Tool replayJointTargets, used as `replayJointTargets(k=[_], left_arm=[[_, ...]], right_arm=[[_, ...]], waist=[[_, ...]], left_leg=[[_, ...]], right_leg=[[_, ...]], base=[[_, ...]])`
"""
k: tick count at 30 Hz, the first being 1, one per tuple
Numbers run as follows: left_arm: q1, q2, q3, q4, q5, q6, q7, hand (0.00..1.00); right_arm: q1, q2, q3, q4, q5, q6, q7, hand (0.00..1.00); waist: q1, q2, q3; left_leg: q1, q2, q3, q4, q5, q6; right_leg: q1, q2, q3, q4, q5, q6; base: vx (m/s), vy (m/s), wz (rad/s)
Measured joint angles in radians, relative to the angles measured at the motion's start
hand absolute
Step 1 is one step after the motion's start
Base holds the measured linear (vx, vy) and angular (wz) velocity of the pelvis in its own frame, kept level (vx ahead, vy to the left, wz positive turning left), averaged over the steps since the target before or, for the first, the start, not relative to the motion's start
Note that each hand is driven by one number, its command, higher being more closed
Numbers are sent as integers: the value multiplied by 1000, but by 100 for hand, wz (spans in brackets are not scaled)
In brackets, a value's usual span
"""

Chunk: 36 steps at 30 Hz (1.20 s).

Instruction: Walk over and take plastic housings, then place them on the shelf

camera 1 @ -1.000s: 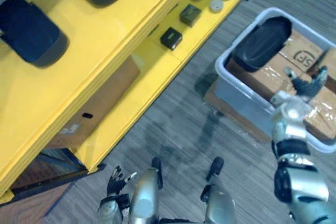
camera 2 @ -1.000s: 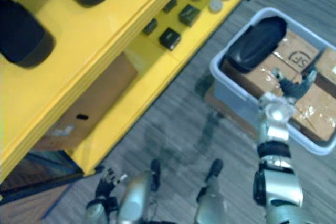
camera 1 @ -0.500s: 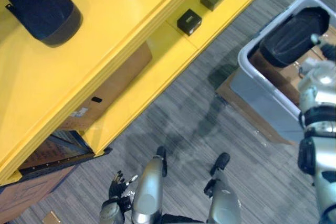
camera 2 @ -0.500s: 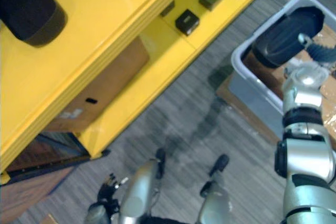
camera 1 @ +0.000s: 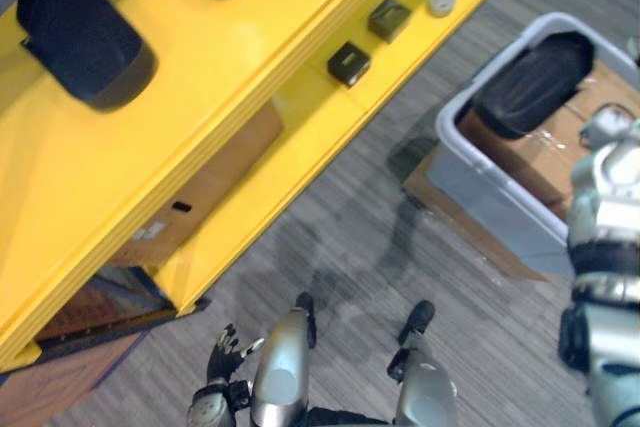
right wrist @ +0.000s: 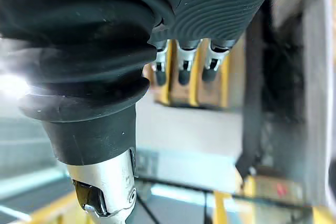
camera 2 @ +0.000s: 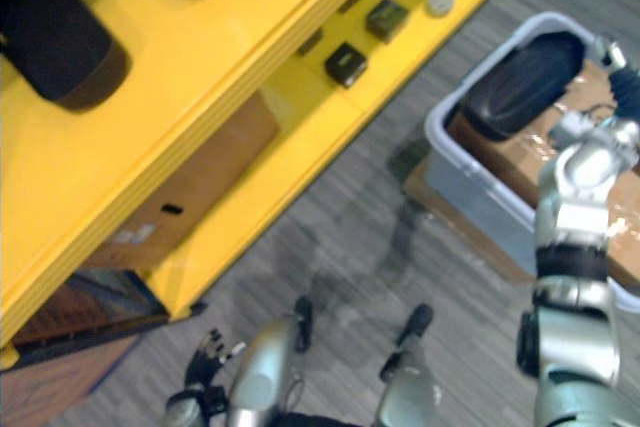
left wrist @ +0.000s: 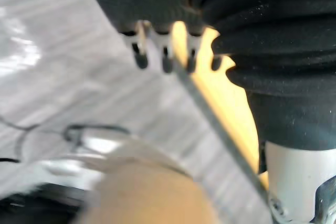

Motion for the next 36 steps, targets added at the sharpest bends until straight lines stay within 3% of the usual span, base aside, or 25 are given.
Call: replayJointTargets(k=[1, 3, 4, 5, 7, 8, 11, 13, 19, 22, 24, 27, 30, 33, 34, 35, 36], left_arm=[[8, 6, 11, -2, 3, 0, 1, 0], [38, 16, 54, -7, 44, 6, 14, 0], [44, 19, 68, -8, 56, 10, 19, 0], [55, 19, 105, -12, 75, 25, 33, 0], [50, 18, 132, -15, 76, 32, 37, 0], [45, 13, 134, -25, 76, 37, 41, 0], [41, 8, 134, -33, 75, 69, 40, 0], [43, -1, 135, -37, 77, 90, 41, 0], [82, -19, 137, -41, 65, 125, 42, 0], [89, -28, 148, -15, 25, 131, 36, 0], [96, -45, 169, -11, 15, 120, 29, 0], [107, -72, 173, -10, 16, 94, 29, 0], [110, -89, 173, -15, 44, 79, 14, 0], [107, -78, 174, -26, 94, 81, 0, 0], [106, -72, 176, -27, 110, 83, 3, 0], [100, -62, 176, -27, 120, 97, 11, 0], [98, -67, 181, -42, 115, 114, 27, 0]], right_arm=[[63, 38, -3, -22, -3, 0, 1, 0], [308, 176, -25, -80, -13, -6, 31, 0], [361, 201, -28, -94, -18, -7, 35, 0], [459, 250, -32, -108, -13, -21, 73, 0], [536, 284, -45, -107, -10, -25, 102, 0], [583, 314, -53, -98, -1, -27, 121, 0], [678, 395, -47, -73, 19, -51, 174, 0], [736, 441, -25, -24, 31, -68, 208, 0], [711, 452, 19, 53, 29, -101, 264, 0], [654, 440, 18, 72, 56, -91, 263, 0], [638, 424, 17, 72, 86, -73, 263, 0], [628, 386, 17, 104, 192, -31, 265, 0], [652, 400, 14, 148, 232, -19, 268, 0], [684, 426, 23, 148, 246, -24, 283, 0], [690, 431, 30, 146, 244, -24, 287, 0], [698, 442, 41, 144, 239, -25, 288, 0], [690, 450, 57, 142, 215, -25, 289, 0]], waist=[[-8, -15, -11], [-49, -70, -77], [-60, -82, -96], [-84, -109, -138], [-102, -124, -176], [-111, -126, -194], [-122, -121, -215], [-122, -104, -227], [-108, -101, -277], [-90, -86, -269], [-87, -90, -274], [-83, -61, -263], [-77, -54, -260], [-71, -66, -254], [-72, -69, -252], [-75, -67, -251], [-71, -24, -257]], left_leg=[[13, 3, 13, -4, -6, 1], [50, 10, 54, -27, -17, -8], [60, 11, 67, -32, -20, -9], [86, 16, 103, -48, -29, -16], [104, 21, 126, -56, -41, -26], [122, 31, 143, -64, -45, -28], [158, 52, 170, -73, -56, -37], [184, 75, 178, -84, -57, -38], [211, 82, 217, -111, -40, -40], [243, 101, 223, -112, -34, -51], [245, 98, 207, -109, -33, -53], [242, 67, 87, -116, -39, -49], [261, 43, 89, -127, -68, -49], [254, 29, 118, -106, -81, -40], [254, 30, 125, -102, -83, -38], [257, 42, 144, -108, -76, -24], [257, 94, 178, -138, -44, -29]], right_leg=[[0, 2, 15, 0, -3, -2], [-3, 8, 53, -7, -9, -13], [-4, 10, 65, -13, -9, -13], [-4, 19, 92, -27, -2, -23], [-3, 27, 109, -37, 2, -32], [-3, 38, 113, -35, 4, -60], [-4, 57, 116, -9, 7, -68], [-4, 75, 96, 22, 24, -60], [21, 98, 93, -52, 51, -61], [36, 123, 96, -54, 41, -66], [36, 125, 100, -54, 18, -58], [32, 124, 125, -54, -4, -57], [25, 118, 168, -63, 0, -41], [-6, 116, 216, -63, -2, -35], [-9, 116, 214, -63, -12, -23], [-10, 125, 189, -61, -91, 9], [-24, 139, 108, -28, -144, -16]], base=[[-1, 42, -67], [12, 36, -59], [33, 28, -72], [22, 17, -67], [8, 10, -56], [3, -4, -47], [8, -8, -33], [23, -11, -14], [49, -8, -16], [37, -66, -24], [11, -78, -10], [-68, -64, -16], [-155, 23, -35], [-142, 39, -48], [-109, 36, -49], [-38, -7, -45], [-17, -12, -47]])
